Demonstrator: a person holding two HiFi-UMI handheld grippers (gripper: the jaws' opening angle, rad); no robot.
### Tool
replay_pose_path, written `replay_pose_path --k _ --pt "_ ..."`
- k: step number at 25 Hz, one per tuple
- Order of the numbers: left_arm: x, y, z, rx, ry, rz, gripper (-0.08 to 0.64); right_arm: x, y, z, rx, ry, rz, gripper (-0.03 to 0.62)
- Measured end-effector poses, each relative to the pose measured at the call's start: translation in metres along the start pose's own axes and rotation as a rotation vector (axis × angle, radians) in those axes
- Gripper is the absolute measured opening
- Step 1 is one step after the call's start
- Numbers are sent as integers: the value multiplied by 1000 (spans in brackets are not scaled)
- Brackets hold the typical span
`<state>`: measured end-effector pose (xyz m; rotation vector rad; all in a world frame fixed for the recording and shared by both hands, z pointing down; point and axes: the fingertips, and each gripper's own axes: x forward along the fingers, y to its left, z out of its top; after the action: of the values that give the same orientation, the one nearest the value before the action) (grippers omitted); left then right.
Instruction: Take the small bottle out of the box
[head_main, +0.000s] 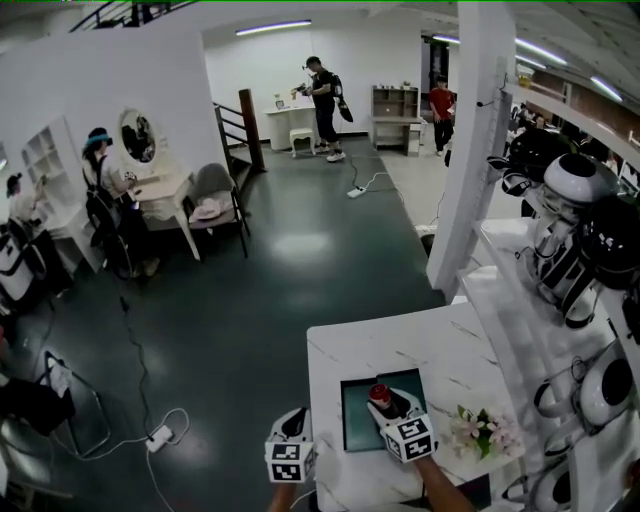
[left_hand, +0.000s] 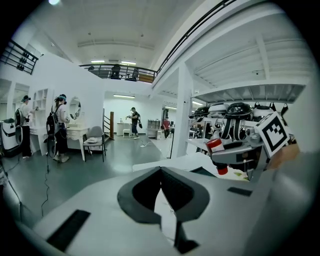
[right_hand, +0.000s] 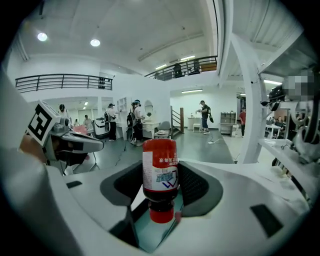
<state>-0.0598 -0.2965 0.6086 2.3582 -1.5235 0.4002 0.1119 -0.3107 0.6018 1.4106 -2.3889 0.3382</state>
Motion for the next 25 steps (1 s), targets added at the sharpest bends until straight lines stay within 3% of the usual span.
replay_pose_path --k 12,25 --pt "-1 -7 51 46 -102 -29 18 -23 -4 36 -66 -84 -74 233" --pt "6 -12 68 80 -126 -47 18 -28 -16 47 -71 -115 -110 233"
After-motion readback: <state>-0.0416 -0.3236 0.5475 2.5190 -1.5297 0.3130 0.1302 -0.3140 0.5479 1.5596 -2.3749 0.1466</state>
